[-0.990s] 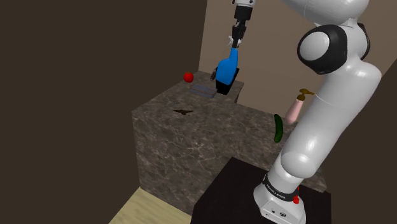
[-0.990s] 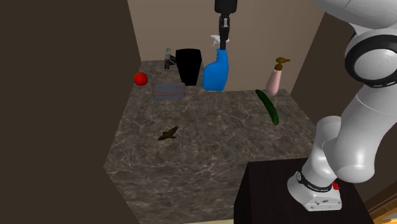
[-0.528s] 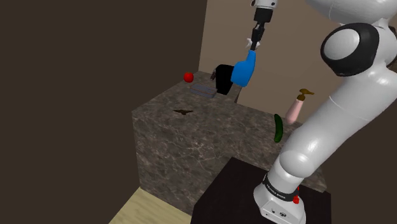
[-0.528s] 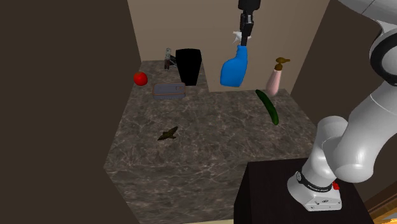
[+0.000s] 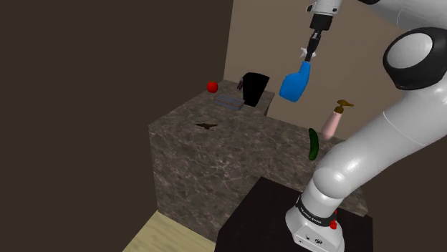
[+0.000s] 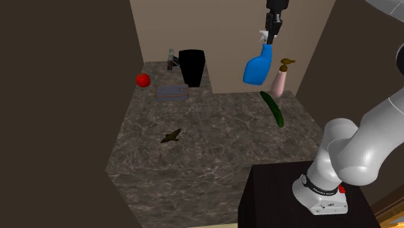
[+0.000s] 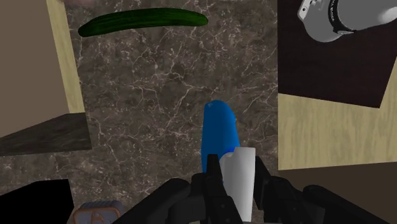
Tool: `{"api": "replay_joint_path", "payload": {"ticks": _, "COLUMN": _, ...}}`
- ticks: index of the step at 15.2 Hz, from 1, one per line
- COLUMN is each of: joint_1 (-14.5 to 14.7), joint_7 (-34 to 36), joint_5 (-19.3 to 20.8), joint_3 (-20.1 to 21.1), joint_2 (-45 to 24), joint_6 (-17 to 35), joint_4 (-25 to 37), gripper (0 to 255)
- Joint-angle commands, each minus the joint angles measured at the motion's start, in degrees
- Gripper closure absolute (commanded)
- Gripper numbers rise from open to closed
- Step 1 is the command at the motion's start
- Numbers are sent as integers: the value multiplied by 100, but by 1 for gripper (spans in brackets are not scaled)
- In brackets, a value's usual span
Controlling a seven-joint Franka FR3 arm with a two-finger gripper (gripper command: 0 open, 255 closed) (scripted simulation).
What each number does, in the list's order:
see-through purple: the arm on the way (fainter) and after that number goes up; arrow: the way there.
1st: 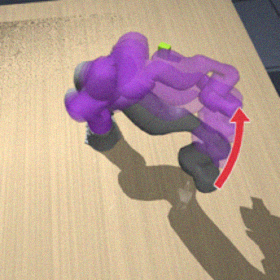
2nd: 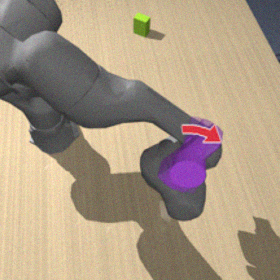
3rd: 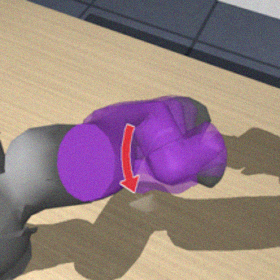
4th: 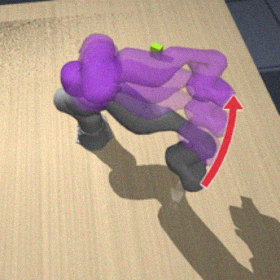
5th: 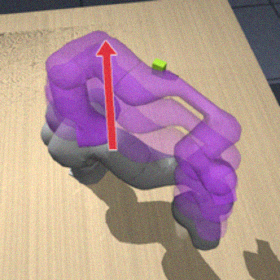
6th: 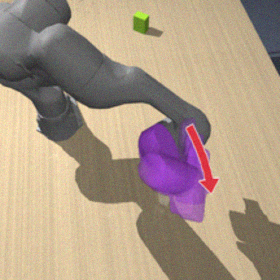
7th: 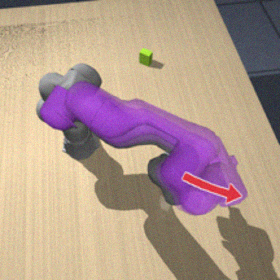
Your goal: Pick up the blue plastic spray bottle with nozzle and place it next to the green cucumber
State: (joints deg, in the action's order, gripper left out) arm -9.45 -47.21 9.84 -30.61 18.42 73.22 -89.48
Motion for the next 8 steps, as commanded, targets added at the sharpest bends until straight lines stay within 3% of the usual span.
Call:
{"api": "replay_joint_path", "payload": {"ticks": 1, "joint_1": -88, "joint_7": -241, "joint_5": 124, "joint_3": -126, "joint_2": 157, "joint_6": -53, "joint_4": -56, "gripper": 255}}
{"api": "replay_joint_path", "payload": {"ticks": 8, "joint_1": -340, "joint_7": -1167, "joint_5": 474, "joint_3": -731, "joint_2": 407, "joint_6": -138, "joint_4": -35, "gripper": 255}}
